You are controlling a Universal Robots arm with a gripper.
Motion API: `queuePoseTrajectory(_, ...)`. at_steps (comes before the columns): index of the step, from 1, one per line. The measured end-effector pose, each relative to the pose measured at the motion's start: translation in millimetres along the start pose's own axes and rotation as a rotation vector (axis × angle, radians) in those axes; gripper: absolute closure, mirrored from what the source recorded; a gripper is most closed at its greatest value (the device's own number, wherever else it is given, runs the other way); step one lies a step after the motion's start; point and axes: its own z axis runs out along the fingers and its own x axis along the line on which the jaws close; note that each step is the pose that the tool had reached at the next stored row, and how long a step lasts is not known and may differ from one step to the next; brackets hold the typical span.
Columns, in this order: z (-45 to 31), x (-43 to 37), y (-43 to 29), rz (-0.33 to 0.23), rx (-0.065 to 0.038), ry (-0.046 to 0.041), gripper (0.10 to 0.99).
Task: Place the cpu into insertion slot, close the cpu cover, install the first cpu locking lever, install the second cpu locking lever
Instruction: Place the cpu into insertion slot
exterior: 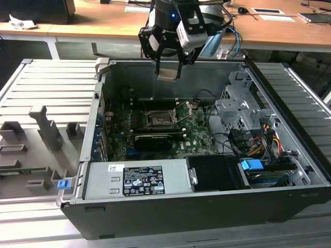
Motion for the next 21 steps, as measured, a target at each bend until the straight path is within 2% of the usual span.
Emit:
queuePoseTrajectory(6, 4.3, -0.1, -0.4, 0.004, 0.000, -0.0004, 0.553)
queuePoseTrajectory(21, 5.4, -0.1, -0.5, 0.017, 0.000, -0.0015, 0.553)
